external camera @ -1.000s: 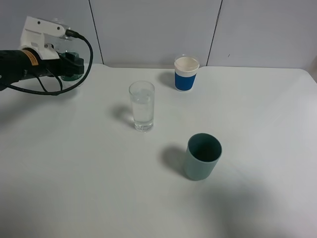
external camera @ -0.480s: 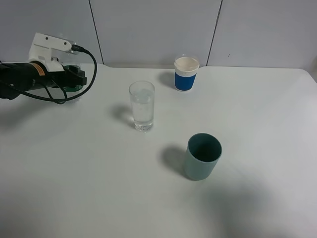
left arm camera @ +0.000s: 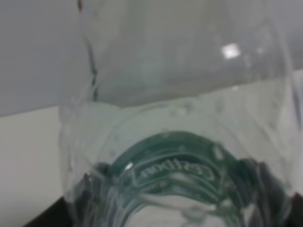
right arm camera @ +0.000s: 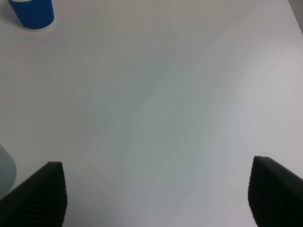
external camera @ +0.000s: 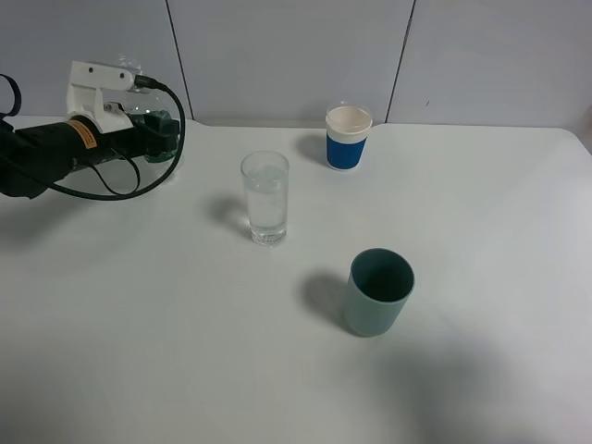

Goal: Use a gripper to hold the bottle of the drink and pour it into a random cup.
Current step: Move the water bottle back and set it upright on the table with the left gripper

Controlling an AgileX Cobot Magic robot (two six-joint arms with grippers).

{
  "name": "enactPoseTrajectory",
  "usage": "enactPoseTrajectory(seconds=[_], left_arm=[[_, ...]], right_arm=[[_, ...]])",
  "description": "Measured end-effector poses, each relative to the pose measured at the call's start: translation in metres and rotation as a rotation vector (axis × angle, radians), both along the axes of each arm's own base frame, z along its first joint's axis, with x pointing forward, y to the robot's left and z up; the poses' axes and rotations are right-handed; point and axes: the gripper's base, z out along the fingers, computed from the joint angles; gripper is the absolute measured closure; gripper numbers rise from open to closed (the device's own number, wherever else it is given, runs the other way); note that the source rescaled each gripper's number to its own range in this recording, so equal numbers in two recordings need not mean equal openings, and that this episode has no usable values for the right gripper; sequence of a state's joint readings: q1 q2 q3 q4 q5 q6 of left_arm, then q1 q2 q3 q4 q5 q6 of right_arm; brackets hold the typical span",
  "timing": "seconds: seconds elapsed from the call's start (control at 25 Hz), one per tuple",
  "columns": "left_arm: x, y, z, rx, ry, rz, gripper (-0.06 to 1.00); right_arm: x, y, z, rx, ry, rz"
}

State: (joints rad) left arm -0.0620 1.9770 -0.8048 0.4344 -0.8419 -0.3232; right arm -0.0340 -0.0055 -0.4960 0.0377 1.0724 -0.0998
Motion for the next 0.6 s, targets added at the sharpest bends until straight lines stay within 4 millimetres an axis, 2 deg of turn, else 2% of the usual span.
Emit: enactPoseTrajectory(seconds=[0.6], left_arm=[[-0.001, -0.004, -0.027, -0.009, 0.037, -0.047, 0.9]], right_arm=[[0.0, 0.0, 0.0, 0.0, 0.0, 0.0]])
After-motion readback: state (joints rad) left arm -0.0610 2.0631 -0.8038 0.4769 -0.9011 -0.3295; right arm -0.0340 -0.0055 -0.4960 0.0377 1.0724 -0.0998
